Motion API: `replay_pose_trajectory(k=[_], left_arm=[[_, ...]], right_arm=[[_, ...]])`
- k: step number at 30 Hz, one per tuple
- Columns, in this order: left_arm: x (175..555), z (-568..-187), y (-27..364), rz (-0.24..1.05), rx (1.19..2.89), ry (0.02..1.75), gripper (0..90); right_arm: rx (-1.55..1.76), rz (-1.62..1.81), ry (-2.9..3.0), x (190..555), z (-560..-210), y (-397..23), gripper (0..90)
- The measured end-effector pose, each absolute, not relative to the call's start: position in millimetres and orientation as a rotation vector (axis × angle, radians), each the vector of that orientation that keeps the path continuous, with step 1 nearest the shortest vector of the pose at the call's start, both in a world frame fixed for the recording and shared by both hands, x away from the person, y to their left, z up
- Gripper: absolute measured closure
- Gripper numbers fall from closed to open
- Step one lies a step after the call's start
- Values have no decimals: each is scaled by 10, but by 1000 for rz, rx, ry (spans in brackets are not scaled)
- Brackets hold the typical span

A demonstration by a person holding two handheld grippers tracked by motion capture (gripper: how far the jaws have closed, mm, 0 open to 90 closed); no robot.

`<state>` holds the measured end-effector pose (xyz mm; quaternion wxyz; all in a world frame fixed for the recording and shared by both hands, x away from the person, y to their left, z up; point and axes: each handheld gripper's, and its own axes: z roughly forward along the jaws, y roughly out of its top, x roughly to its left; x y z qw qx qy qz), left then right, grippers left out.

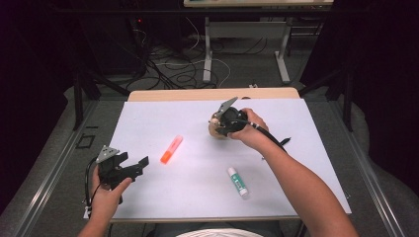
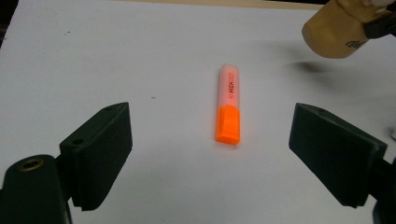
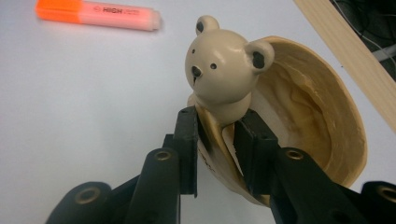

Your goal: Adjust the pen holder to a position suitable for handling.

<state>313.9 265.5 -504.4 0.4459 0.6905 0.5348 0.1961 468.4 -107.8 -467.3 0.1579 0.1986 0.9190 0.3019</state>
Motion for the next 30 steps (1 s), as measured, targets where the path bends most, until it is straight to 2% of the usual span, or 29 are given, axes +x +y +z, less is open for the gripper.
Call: replay_pose_trajectory(k=[8,17,30], left_arm=[[3139,-5044,2656,483,1706,1331,137],[3136,-5045,2658,487,1707,1334,137],[3139,-5053,2649,484,1711,1335,138]], right_arm=[[565,888,2669,4476,-4652,-1073,710],[529,866,2733,4274,-4780,-985,711],[554,872,2775,4131,-4902,-949,710]])
